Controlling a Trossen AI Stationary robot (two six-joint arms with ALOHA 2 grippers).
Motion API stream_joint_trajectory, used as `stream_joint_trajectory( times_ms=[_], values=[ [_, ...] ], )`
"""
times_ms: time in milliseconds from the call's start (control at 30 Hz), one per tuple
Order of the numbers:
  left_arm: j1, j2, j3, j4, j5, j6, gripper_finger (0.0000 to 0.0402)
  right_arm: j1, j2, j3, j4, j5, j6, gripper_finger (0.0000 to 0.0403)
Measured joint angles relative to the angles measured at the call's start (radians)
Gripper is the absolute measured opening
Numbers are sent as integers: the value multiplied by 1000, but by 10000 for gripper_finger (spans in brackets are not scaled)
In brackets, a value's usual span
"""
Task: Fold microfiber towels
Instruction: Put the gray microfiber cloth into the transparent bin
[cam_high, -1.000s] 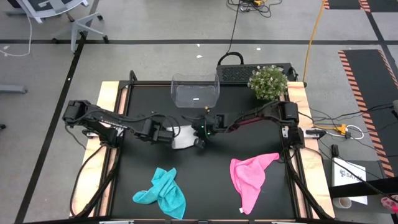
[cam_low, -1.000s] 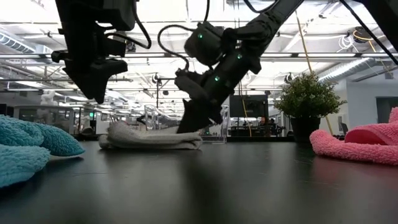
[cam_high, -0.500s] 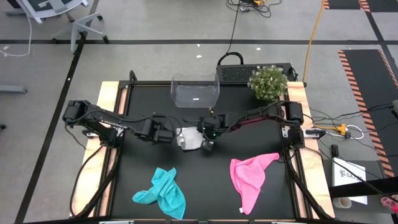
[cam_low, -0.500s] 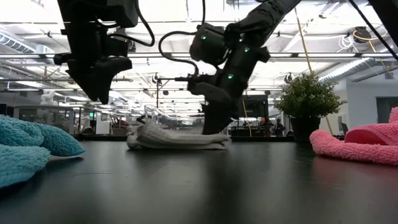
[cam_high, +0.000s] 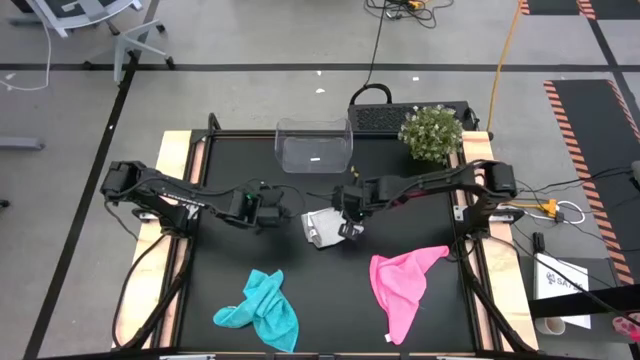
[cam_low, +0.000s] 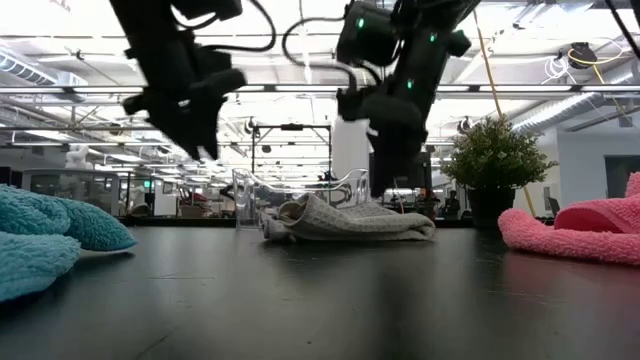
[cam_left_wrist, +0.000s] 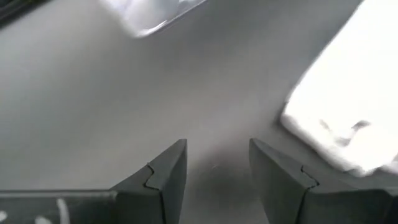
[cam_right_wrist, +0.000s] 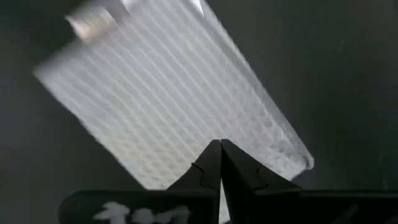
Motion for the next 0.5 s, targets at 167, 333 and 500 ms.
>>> stream_joint_trajectory(
  times_ms=[167,333,500],
  values=[
    [0,7,0,261,-2,198,174,5,-95,2,-7,34,4,0],
    [6,89,1,503,69,347,135,6,-171,-41,-20,102,31,0],
    [6,195,0,691,167,432,64,6,-229,-151,29,100,115,0]
  ],
)
